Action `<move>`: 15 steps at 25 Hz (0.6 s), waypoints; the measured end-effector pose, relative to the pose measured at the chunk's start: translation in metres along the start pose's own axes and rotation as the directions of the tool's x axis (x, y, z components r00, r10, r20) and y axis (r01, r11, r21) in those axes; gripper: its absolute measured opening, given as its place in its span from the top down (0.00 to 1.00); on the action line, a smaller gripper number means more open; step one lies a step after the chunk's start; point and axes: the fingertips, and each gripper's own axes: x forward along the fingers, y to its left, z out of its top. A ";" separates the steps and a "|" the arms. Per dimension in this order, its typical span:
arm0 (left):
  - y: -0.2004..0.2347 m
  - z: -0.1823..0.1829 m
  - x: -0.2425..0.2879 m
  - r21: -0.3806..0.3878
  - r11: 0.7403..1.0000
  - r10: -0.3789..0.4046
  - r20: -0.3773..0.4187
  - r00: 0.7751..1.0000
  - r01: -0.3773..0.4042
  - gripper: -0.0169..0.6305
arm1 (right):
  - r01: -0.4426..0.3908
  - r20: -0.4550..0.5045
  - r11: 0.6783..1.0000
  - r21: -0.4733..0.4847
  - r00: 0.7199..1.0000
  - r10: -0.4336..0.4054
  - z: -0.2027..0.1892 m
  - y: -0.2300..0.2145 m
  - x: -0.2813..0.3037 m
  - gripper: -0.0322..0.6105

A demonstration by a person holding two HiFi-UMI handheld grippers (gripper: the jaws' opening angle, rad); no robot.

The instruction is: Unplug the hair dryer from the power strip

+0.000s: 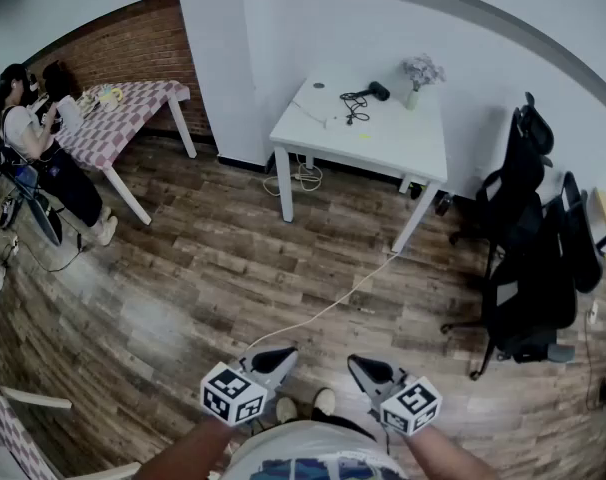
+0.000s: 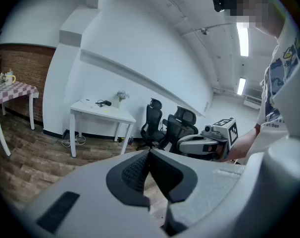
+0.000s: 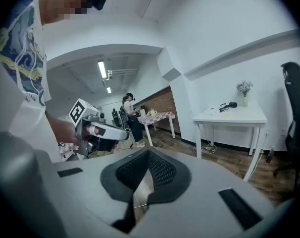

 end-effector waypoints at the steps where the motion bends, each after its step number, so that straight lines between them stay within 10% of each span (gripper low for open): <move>1: -0.002 0.002 0.006 0.007 1.000 0.005 -0.001 1.000 -0.005 0.97 | 0.001 -0.001 1.000 -0.001 1.000 -0.001 0.000 -0.005 -0.002 0.95; 15: -0.005 0.007 0.053 0.026 0.999 0.043 -0.031 0.999 -0.042 0.97 | -0.024 0.005 1.000 0.009 1.000 0.024 -0.009 -0.048 -0.004 0.95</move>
